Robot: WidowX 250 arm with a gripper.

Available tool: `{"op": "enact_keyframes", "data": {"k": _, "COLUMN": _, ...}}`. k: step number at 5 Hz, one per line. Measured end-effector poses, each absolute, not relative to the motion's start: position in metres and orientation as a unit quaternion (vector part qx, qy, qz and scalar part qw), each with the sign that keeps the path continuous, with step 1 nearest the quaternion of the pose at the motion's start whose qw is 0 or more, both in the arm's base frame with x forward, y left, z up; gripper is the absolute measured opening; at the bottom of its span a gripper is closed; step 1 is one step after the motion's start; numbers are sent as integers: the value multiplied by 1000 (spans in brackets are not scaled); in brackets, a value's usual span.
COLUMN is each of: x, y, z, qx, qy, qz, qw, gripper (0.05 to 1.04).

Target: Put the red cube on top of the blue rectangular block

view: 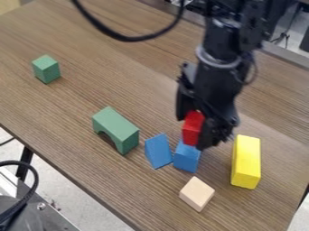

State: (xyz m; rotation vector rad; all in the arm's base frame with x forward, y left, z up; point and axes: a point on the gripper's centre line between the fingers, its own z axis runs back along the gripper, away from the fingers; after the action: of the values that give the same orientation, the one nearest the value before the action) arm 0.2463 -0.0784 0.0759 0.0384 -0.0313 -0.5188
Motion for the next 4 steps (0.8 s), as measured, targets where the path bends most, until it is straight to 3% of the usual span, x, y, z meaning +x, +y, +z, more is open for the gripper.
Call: {"op": "enact_keyframes", "data": {"k": 4, "x": 257, "y": -68, "z": 62, "qx": 26, "qy": 26, "qz": -244, "qw": 969, "gripper": 770}}
